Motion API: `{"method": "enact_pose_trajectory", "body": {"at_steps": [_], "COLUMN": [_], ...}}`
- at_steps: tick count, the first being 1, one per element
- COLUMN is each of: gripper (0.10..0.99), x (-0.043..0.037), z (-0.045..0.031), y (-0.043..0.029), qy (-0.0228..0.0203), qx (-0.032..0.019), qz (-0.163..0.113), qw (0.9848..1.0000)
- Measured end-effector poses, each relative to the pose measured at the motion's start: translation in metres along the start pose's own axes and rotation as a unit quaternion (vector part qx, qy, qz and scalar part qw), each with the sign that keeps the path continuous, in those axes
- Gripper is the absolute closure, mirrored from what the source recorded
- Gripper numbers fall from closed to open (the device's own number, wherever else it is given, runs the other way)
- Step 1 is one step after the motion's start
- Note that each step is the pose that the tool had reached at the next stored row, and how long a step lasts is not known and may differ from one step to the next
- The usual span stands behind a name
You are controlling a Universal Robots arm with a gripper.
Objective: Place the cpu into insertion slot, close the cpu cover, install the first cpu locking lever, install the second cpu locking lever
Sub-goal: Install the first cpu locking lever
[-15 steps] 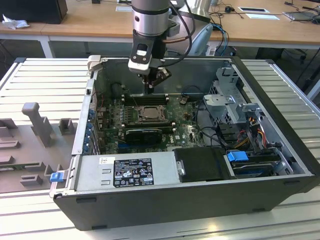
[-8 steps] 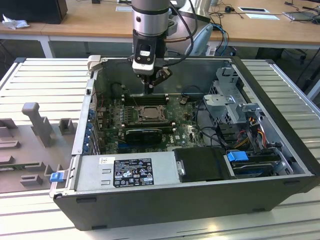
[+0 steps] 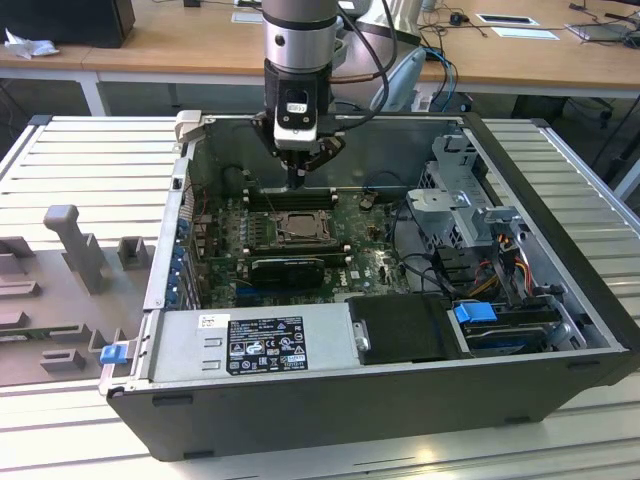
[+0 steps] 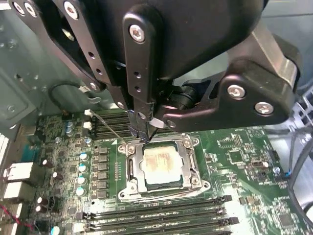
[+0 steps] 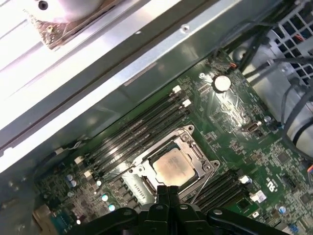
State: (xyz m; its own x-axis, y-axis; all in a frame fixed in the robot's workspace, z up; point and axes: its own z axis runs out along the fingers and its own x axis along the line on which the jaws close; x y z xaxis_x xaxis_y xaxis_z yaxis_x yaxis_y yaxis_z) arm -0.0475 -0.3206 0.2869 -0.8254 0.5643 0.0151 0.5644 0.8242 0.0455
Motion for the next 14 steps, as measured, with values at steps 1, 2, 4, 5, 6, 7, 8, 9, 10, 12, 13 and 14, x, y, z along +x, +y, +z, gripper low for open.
{"method": "enact_pose_trajectory", "body": {"at_steps": [1,2,4,5,6,7,8,9,10,12,13,14], "gripper": [0.980,0.980,0.980,0.980,0.980,0.980,0.980,0.980,0.980,0.980,0.980,0.980], "x": [0.0000,0.0000,0.0000,0.0000,0.0000,0.0000,0.0000,0.0000,0.0000,0.0000,0.0000,0.0000], "z": [0.0000,0.0000,0.0000,0.0000,0.0000,0.0000,0.0000,0.0000,0.0000,0.0000,0.0000,0.0000], "y": [0.0000,0.0000,0.0000,0.0000,0.0000,0.0000,0.0000,0.0000,0.0000,0.0000,0.0000,0.0000], "qy": [0.0004,0.0010,0.0020,0.0024,0.0033,0.0035,0.0038,0.0044,0.0047,0.0053,0.0055,0.0057], "qx": [0.0001,0.0004,0.0007,0.0008,0.0011,0.0012,0.0013,0.0015,0.0016,0.0017,0.0018,0.0019], "qz": [-0.009,-0.023,-0.045,-0.054,-0.072,-0.077,-0.084,-0.096,-0.103,-0.115,-0.121,-0.126], "qw": [1.0000,0.9997,0.9990,0.9986,0.9974,0.9970,0.9965,0.9954,0.9947,0.9933,0.9926,0.9920]}}
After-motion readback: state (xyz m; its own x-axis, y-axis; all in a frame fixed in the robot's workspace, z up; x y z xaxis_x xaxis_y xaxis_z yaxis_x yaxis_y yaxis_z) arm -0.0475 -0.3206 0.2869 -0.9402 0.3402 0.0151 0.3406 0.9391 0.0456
